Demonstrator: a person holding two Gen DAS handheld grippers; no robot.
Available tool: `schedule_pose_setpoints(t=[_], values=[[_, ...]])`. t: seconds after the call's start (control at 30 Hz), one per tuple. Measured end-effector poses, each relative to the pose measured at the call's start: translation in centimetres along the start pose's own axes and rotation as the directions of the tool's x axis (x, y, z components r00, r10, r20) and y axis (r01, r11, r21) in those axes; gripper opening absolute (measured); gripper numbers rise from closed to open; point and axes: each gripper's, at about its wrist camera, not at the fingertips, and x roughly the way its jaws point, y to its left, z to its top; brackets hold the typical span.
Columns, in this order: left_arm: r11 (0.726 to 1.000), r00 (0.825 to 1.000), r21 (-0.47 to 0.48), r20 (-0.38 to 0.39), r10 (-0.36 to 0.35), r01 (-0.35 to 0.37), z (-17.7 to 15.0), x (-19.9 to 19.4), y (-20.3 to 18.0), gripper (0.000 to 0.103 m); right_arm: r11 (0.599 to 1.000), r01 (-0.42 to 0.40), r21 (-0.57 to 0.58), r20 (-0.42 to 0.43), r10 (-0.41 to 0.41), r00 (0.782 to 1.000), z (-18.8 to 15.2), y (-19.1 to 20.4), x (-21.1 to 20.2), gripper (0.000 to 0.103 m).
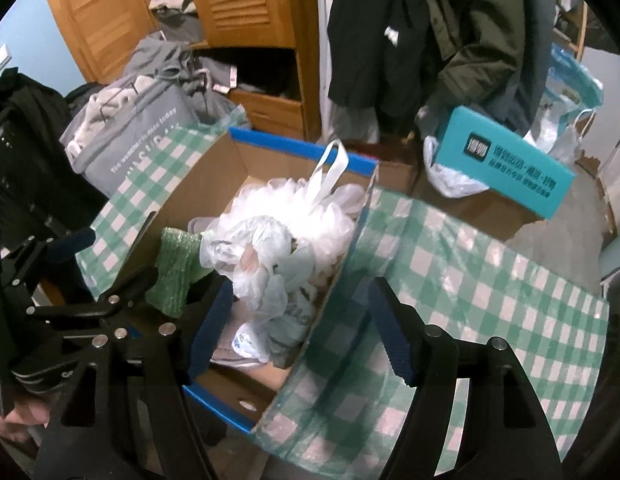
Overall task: Organize soft objects
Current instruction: 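Lower both held items into the box and open both grippers, then withdraw both open grippers up from the box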
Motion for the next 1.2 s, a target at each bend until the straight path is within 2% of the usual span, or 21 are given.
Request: schedule_pose_setpoints(t=[0.3, 0.47, 0.77, 1.2], values=[[1.0, 0.997, 0.014, 0.075, 0.017, -0.018, 0.8, -3.0, -1.7, 0.102, 0.999, 0.04, 0.012, 0.094, -0.041, 0.995, -0.4, -1.5, -3.6, 0.077], [0.999, 0.996, 0.039, 0.08, 0.033, -0.036, 1.1, -3.5, -3.2, 0.102, 0.999, 0.047, 0.015, 0.108, -0.048, 0.993, -0.9, -2.6, -4.5, 0.077], [0.997, 0.996, 0.071, 0.094, 0.006, -0.012, 1.2, -4.7, -4.9, 0.102, 0.996, 0.076, 0.045, 0.12, -0.081, 0.989, -1.8, -4.6, -5.3, 0.077], [0.998, 0.997, 0.065, 0.081, 0.002, -0.008, 1.4, -4.6, -5.7, 0.102, 0.995, 0.082, 0.062, 0.113, -0.089, 0.99, -2.2, -5.7, -5.0, 0.077]])
